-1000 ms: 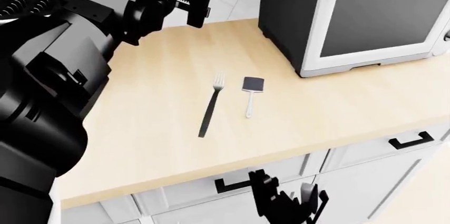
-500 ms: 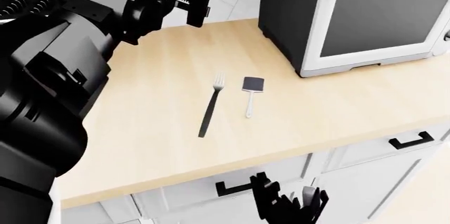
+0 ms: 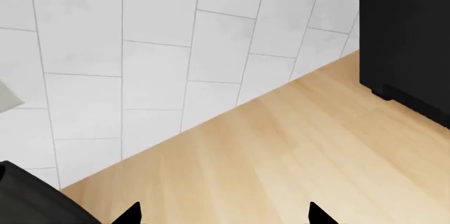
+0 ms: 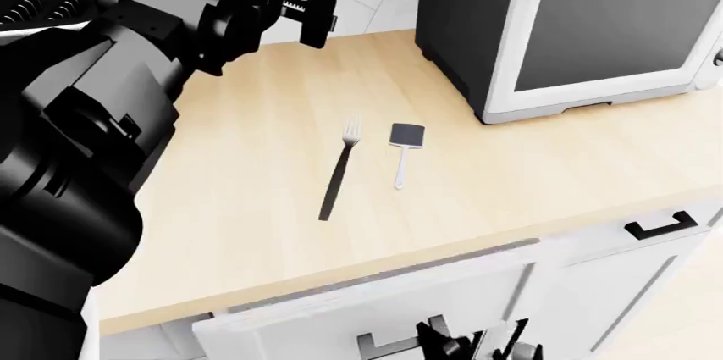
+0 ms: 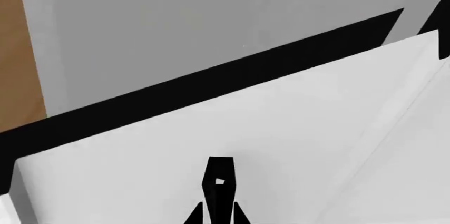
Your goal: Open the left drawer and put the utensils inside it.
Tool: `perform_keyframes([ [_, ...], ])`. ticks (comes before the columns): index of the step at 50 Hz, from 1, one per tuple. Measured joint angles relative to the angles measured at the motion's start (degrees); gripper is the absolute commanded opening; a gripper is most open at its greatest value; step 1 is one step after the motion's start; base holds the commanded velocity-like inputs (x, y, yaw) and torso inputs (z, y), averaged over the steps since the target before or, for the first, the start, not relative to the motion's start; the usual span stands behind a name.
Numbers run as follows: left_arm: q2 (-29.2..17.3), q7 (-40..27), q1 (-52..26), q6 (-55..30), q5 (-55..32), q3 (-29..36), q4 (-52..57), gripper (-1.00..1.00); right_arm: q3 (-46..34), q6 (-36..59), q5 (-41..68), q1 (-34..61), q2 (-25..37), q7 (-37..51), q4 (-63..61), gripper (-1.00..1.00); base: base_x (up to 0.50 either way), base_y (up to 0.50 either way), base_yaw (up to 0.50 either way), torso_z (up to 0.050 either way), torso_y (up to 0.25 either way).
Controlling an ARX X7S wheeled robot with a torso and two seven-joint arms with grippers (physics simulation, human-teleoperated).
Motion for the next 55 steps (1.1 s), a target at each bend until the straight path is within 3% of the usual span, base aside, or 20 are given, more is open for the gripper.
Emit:
perform_keyframes([
  [31, 0.00, 0.43, 0.32, -0.13, 0.27, -0.16, -0.17, 1.00, 0.05, -1.31, -0.47, -4.74, 1.60, -0.43, -4.54, -1.00, 0.00, 0.00, 0.00, 0.000, 0.001],
  [55, 0.00, 0.63, 1.11, 0.17, 0.39, -0.23, -0.26, 1.00, 2.44, -5.85, 0.42, -19.51, 1.83, -20.76, -5.44, -1.00, 0.00, 0.00, 0.00, 0.000, 0.000],
])
